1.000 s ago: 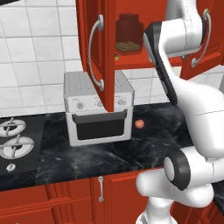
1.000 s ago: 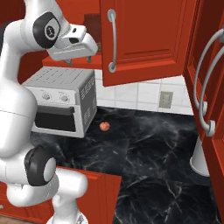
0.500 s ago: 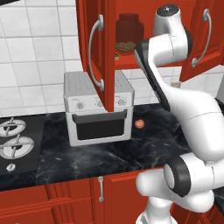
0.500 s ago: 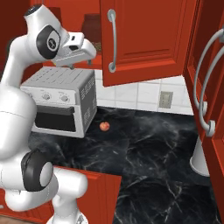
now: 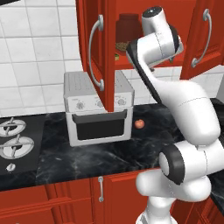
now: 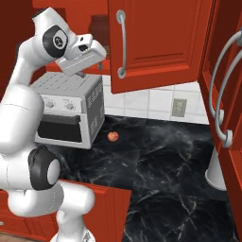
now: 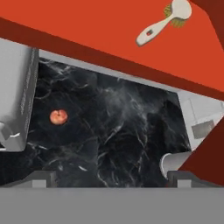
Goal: Pick the sponge and dish brush from the cabinet and place them on the counter.
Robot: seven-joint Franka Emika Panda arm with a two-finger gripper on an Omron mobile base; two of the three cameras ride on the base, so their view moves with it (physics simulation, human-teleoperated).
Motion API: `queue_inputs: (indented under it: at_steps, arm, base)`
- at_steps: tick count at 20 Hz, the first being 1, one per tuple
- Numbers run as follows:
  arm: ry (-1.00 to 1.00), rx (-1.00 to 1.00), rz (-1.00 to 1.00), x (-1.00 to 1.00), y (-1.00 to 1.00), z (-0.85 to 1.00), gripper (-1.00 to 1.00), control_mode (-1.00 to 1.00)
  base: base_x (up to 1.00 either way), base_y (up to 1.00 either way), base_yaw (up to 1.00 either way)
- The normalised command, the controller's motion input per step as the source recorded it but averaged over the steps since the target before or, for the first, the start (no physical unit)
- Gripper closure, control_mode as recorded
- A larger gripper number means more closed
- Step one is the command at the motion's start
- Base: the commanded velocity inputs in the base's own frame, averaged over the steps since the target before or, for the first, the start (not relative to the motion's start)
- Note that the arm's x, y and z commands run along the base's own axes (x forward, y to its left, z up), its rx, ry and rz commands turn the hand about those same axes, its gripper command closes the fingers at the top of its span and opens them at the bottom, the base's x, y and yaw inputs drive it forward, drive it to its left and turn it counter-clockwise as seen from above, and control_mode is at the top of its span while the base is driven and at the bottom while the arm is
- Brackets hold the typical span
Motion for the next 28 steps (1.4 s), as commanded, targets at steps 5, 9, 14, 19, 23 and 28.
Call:
queue_inputs:
  at_steps: [5, 9, 14, 19, 23, 28]
  arm:
    - [0.07, -0.25, 0.00, 0.14, -0.02, 0.00, -1.00, -1.00]
    - [0.00, -0.23, 0.00, 0.13, -0.20, -0.01, -1.00, -1.00]
    - [0.06, -0.19, 0.00, 0.12, -0.28, 0.03, -1.00, -1.00]
    - [0.09, -0.17, -0.01, 0.04, -0.27, 0.08, -1.00, -1.00]
    - [0.12, -0.14, -0.04, 0.00, -0.26, 0.14, -1.00, -1.00]
    - [0.12, -0.14, -0.08, 0.01, -0.21, 0.07, -1.00, -1.00]
  base:
    - [0.00, 0.00, 0.00]
    - [0.00, 0.00, 0.00]
    - [0.00, 0.00, 0.00]
    - [0.00, 0.00, 0.00]
    - [0.00, 0.00, 0.00]
    - [0.00, 0.00, 0.00]
